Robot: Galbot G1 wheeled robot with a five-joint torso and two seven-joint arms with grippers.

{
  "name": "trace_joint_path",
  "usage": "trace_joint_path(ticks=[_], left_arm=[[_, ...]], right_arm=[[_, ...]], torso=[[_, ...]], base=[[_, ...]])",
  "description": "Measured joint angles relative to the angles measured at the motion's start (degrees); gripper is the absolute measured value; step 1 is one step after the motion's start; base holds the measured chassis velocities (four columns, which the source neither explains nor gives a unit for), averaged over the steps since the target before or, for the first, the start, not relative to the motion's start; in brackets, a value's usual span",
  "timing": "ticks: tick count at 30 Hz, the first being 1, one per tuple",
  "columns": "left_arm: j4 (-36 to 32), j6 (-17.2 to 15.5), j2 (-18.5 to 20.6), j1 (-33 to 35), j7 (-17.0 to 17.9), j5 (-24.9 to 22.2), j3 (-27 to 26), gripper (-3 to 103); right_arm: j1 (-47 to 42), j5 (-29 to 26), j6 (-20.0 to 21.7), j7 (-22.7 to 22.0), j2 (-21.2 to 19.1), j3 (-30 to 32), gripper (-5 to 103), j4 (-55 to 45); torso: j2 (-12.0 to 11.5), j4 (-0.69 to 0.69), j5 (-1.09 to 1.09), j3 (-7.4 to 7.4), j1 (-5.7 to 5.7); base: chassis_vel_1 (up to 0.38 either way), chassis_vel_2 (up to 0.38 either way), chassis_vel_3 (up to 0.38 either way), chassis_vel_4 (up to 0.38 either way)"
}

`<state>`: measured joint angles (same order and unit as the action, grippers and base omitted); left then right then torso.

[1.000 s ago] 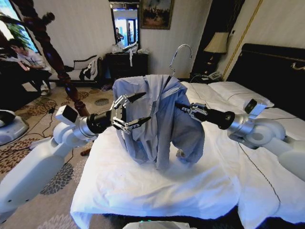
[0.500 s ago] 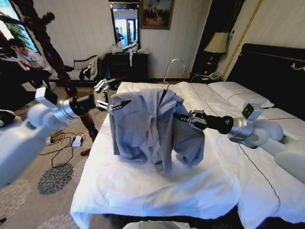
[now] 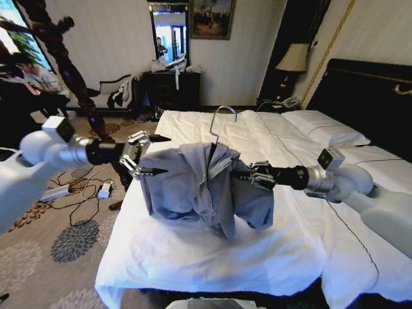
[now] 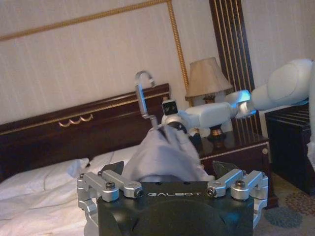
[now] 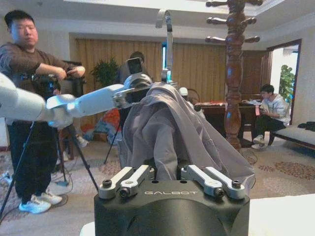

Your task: Pick up the clothes from the bed and hang them on the clothes hanger.

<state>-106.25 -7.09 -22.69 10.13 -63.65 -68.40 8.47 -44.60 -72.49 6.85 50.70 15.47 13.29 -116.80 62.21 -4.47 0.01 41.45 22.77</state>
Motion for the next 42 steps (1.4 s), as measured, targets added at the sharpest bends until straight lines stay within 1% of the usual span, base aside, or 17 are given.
trace_joint_path(ticks=[1, 6, 11, 12, 14, 17, 18, 21, 23, 26, 27, 30, 31, 32, 33, 37, 42], left_arm=[[0.0, 0.0, 0.0, 0.0, 0.0, 0.0, 0.0, 100], [2.8, -1.0, -3.7, -7.5, 1.1, 3.2, 9.4, 100], [3.7, -1.6, -4.3, -8.9, -0.9, 5.1, 11.8, 100], [4.1, -1.8, -4.4, -9.2, -1.8, 5.9, 12.4, 103], [4.7, -2.0, -4.7, -10.1, -2.6, 6.3, 13.2, 100], [5.2, -2.0, -5.1, -11.0, -3.4, 6.6, 14.0, 90], [5.3, -2.0, -5.2, -11.3, -3.6, 6.7, 14.2, 90], [5.4, -2.3, -5.8, -12.2, -4.9, 7.2, 15.1, 74], [5.5, -2.4, -5.9, -12.2, -5.3, 7.6, 15.2, 74], [5.9, -2.7, -6.2, -12.1, -6.9, 9.0, 15.2, 57], [5.9, -2.7, -6.2, -12.1, -6.9, 9.0, 15.2, 57], [6.2, -3.0, -6.7, -11.7, -8.0, 10.0, 15.2, 42], [6.3, -3.1, -6.9, -11.7, -8.1, 10.2, 15.2, 42], [6.4, -3.2, -7.2, -11.7, -8.2, 10.3, 15.2, 36], [6.4, -3.2, -7.2, -11.7, -8.2, 10.3, 15.2, 36], [6.7, -3.5, -7.8, -11.8, -8.3, 10.6, 15.3, 18], [7.1, -3.5, -8.3, -12.0, -8.5, 10.7, 15.5, 17]], right_arm=[[0.0, 0.0, 0.0, 0.0, 0.0, 0.0, 16, 0.0], [0.1, 1.1, 0.2, 0.0, -0.1, 0.0, 16, -0.4], [0.1, 1.9, 0.3, 0.5, -0.1, 0.0, 16, -0.1], [0.2, 2.5, 0.3, 0.8, -0.1, 0.0, 16, 0.0], [0.4, 3.6, 0.3, 1.0, -0.1, 0.0, 16, 0.3], [0.6, 4.9, 0.3, 1.3, 0.0, 0.0, 16, 0.5], [0.7, 5.2, 0.3, 1.3, 0.0, 0.0, 16, 0.6], [0.7, 6.7, 0.2, 1.8, 0.1, 0.0, 16, 1.1], [0.7, 6.9, 0.2, 2.0, 0.1, 0.0, 16, 1.2], [0.7, 7.2, 0.1, 2.3, 0.3, 0.0, 16, 1.3], [0.7, 7.2, 0.1, 2.3, 0.3, 0.0, 16, 1.3], [0.7, 7.2, 0.1, 2.4, 0.4, 0.0, 16, 1.3], [0.8, 7.2, 0.1, 2.5, 0.4, 0.0, 16, 1.3], [0.8, 7.2, 0.1, 2.5, 0.4, 0.0, 16, 1.2], [0.8, 7.2, 0.1, 2.5, 0.4, 0.0, 16, 1.2], [0.6, 7.4, 0.1, 2.8, 0.3, 0.0, 16, 0.5], [0.7, 7.4, -0.1, 2.8, 0.1, 0.0, 16, 0.3]], torso=[[0.0, 0.0, 0.0, 0.0, 0.0], [0.0, -0.01, 0.0, 0.0, 0.0], [0.0, 0.02, 0.0, 0.0, 0.0], [0.0, 0.02, -0.01, 0.0, 0.0], [0.0, 0.03, -0.01, 0.0, 0.0], [0.0, 0.01, -0.01, 0.0, 0.0], [0.0, 0.01, 0.0, 0.0, 0.0], [0.0, 0.01, 0.0, 0.0, 0.0], [0.0, 0.01, 0.0, 0.0, 0.0], [0.0, 0.01, 0.0, 0.0, 0.0], [0.0, 0.01, 0.0, 0.0, 0.0], [0.0, 0.01, -0.01, 0.0, 0.0], [0.0, 0.01, -0.01, 0.0, 0.0], [0.0, 0.01, -0.01, 0.0, 0.0], [0.0, 0.01, -0.01, 0.0, 0.0], [0.0, 0.01, -0.01, 0.0, 0.0], [0.0, 0.01, -0.01, 0.0, 0.0]], base=[[0.0, 0.0, 0.0, 0.0], [0.0, 0.0, 0.0, 0.0], [0.0, 0.0, 0.0, 0.0], [0.0, 0.0, 0.0, 0.0], [0.0, 0.0, 0.0, 0.0], [0.0, 0.0, 0.0, 0.0], [0.0, 0.0, 0.0, 0.0], [0.0, 0.0, 0.0, 0.0], [0.0, 0.0, 0.0, 0.0], [0.0, 0.0, 0.0, 0.0], [0.0, 0.0, 0.0, 0.0], [0.0, 0.0, 0.0, 0.0], [0.0, 0.0, 0.0, 0.0], [0.0, 0.0, 0.0, 0.0], [0.0, 0.0, 0.0, 0.0], [0.0, 0.0, 0.0, 0.0], [0.0, 0.0, 0.0, 0.0]])
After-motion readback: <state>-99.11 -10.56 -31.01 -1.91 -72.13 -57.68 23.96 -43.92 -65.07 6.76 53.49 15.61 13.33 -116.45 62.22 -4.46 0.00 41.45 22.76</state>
